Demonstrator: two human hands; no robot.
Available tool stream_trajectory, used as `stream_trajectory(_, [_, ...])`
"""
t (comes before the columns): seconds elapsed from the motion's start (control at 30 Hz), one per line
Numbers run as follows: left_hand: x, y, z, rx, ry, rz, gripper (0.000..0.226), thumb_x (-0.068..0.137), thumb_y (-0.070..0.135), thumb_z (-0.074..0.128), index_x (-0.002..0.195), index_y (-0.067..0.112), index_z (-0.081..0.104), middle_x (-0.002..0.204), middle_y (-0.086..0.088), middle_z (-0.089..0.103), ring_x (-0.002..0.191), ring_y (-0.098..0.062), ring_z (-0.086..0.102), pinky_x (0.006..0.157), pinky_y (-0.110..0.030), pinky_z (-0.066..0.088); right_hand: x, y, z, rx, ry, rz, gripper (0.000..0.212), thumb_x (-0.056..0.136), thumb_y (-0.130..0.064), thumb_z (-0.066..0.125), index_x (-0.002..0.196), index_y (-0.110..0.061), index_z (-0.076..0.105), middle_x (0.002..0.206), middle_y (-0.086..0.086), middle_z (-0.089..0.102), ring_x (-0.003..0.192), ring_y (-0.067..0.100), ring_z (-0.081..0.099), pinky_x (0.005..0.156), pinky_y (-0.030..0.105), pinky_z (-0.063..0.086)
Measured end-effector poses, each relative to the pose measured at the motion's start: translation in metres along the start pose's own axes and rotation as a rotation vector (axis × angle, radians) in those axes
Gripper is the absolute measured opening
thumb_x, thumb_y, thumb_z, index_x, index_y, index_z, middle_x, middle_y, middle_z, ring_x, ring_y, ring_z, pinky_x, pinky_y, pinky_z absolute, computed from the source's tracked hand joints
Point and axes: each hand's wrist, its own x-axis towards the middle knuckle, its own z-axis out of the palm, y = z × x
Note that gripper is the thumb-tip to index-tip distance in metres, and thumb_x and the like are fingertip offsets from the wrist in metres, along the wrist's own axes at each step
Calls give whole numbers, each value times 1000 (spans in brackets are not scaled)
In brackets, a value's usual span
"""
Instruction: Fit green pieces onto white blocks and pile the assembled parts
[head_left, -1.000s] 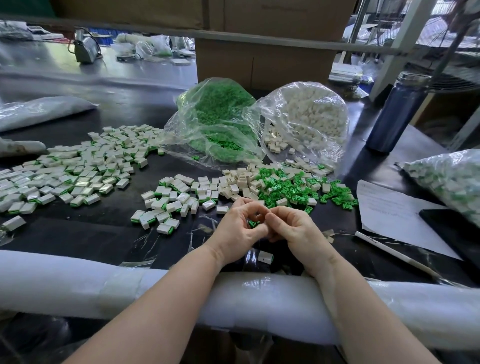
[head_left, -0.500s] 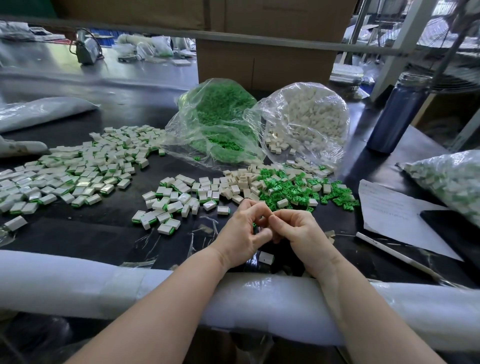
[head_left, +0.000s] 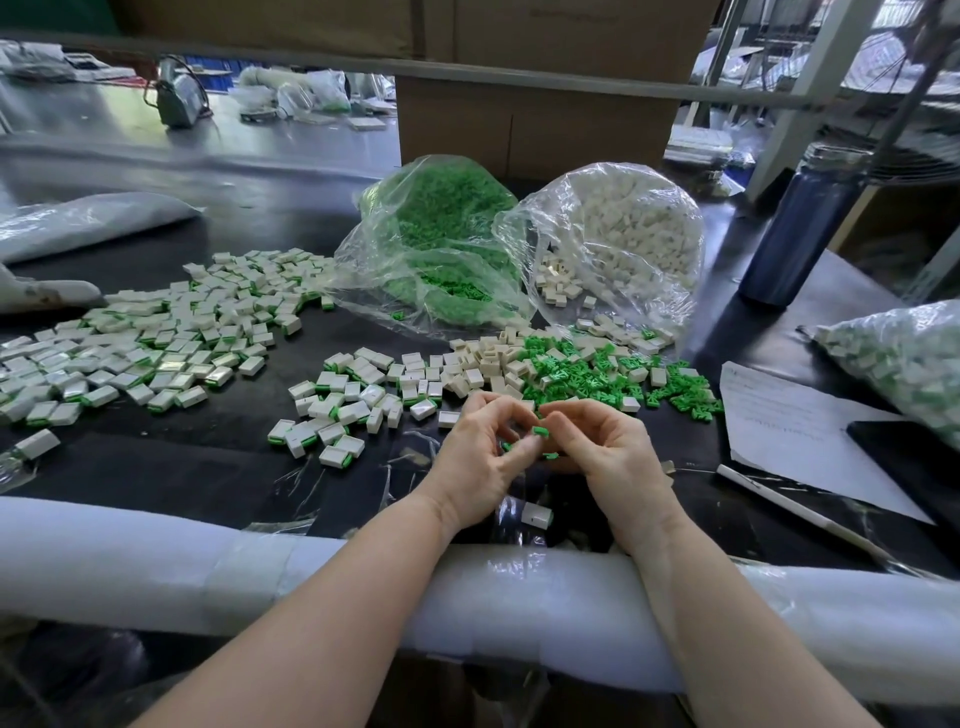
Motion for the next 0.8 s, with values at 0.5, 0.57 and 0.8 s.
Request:
stream_trajectory(0.5, [2,-7,-6,158,400,-127,19,89,7,57,105,15,64,92,1,63,86,-15,61,81,-24,51,5,5,-12,-461,446,-86,9,86,-11,65,79,-16,63,78,2,63,73,14,56,66,19,41])
stream_trajectory(0.57, [3,-10,-10,262,500,-119,26,90,4,55,111,15,65,103,-4,59,88,-14,56,82,-14,42,6,6,-13,-515,480,-53,7,86,-10,65,81,-15,63,84,6,64,75,16,54,68,21,39])
stream_trajectory(0.8, [5,-15,-7,517,335,-240,44,95,16,46,139,14,41,145,-2,29,134,-21,21,106,-20,17,8,8,-14,-736,445,59,14,88,-9,59,102,-10,64,105,6,60,103,25,53,88,30,41])
